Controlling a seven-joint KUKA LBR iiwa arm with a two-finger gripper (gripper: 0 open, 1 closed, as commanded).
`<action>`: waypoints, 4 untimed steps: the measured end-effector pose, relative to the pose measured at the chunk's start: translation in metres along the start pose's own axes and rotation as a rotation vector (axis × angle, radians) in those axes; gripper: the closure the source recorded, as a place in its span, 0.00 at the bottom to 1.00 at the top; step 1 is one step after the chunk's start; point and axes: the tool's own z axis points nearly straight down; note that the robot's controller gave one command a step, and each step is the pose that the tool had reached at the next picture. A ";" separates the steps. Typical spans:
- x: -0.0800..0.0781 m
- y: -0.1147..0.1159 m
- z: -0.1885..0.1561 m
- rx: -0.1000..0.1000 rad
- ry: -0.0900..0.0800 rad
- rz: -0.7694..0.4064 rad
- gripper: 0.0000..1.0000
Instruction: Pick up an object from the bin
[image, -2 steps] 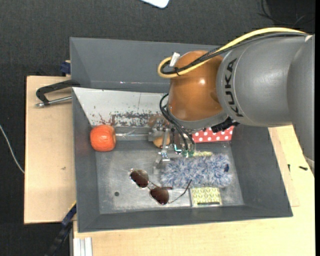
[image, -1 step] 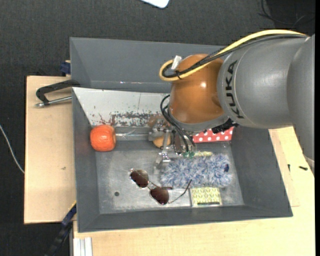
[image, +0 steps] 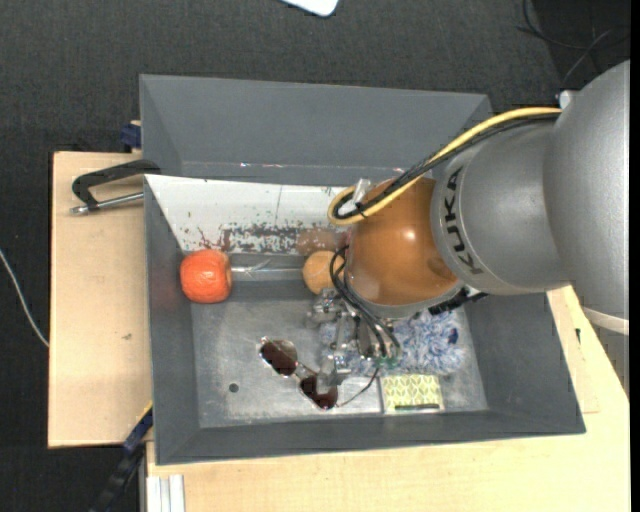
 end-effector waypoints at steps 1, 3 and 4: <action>-0.008 0.017 0.014 -0.002 -0.017 -0.184 1.00; -0.007 0.029 -0.087 -0.001 -0.009 -0.232 1.00; -0.007 0.029 -0.087 -0.001 -0.008 -0.232 1.00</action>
Offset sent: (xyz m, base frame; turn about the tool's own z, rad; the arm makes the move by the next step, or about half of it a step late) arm 0.0000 0.0000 0.0000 0.0000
